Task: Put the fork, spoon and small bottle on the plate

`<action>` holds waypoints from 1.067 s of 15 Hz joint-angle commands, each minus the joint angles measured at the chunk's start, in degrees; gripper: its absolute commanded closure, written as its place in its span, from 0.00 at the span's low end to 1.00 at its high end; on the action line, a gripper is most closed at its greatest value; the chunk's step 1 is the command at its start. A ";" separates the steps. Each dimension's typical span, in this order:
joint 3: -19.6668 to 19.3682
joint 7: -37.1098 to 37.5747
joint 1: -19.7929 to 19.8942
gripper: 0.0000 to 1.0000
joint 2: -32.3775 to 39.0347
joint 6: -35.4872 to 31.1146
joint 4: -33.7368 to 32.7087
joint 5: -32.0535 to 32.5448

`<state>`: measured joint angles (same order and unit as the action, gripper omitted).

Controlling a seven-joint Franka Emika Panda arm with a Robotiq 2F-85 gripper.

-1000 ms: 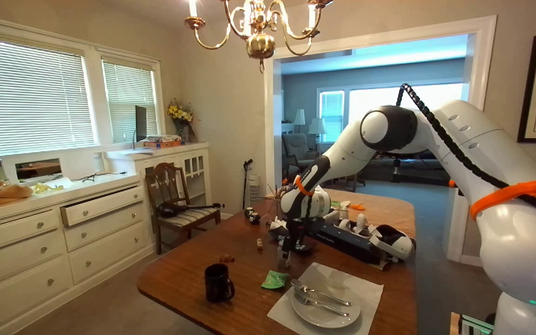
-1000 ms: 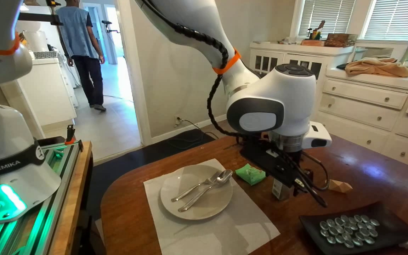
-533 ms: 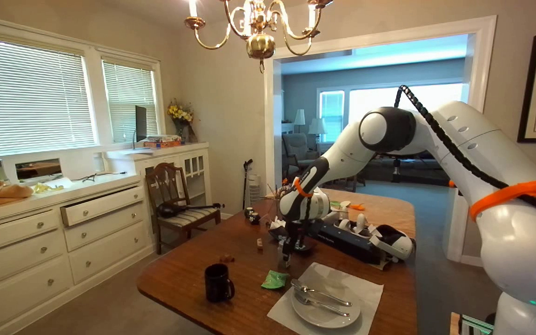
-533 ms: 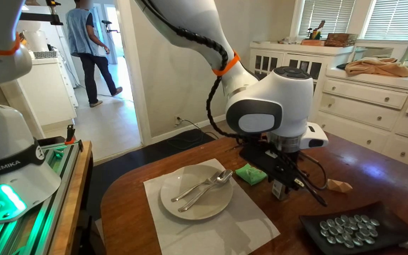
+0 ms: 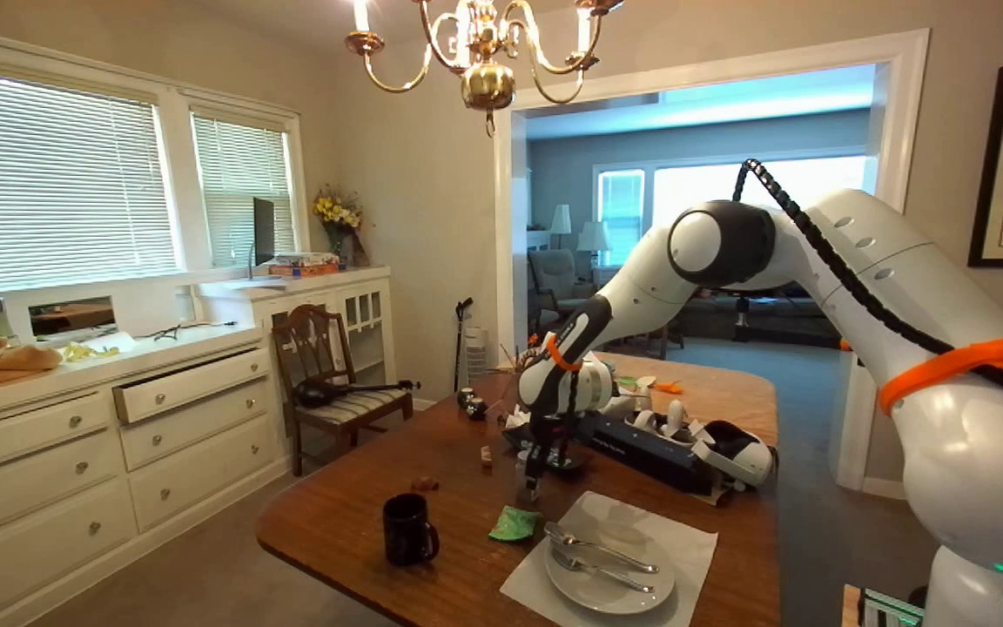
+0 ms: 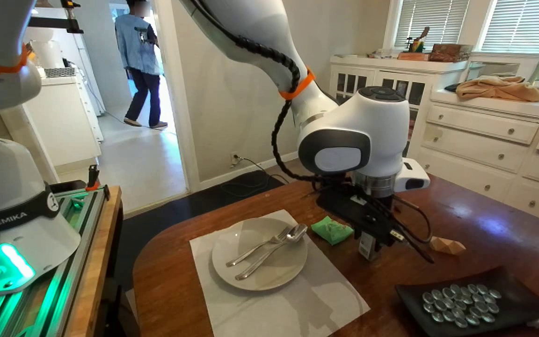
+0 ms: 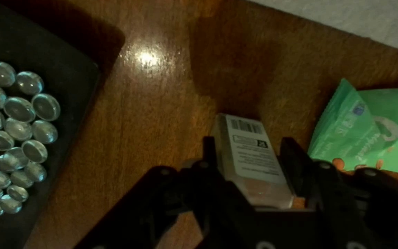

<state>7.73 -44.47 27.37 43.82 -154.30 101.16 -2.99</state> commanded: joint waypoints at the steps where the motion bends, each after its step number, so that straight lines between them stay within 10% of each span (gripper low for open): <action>1: -0.48 -1.21 -0.65 0.75 -2.76 -3.13 4.75 0.18; 16: -3.32 2.22 -1.50 0.75 -17.31 -11.54 24.41 0.82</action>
<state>5.39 -44.13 26.47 30.97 -165.19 120.80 -2.58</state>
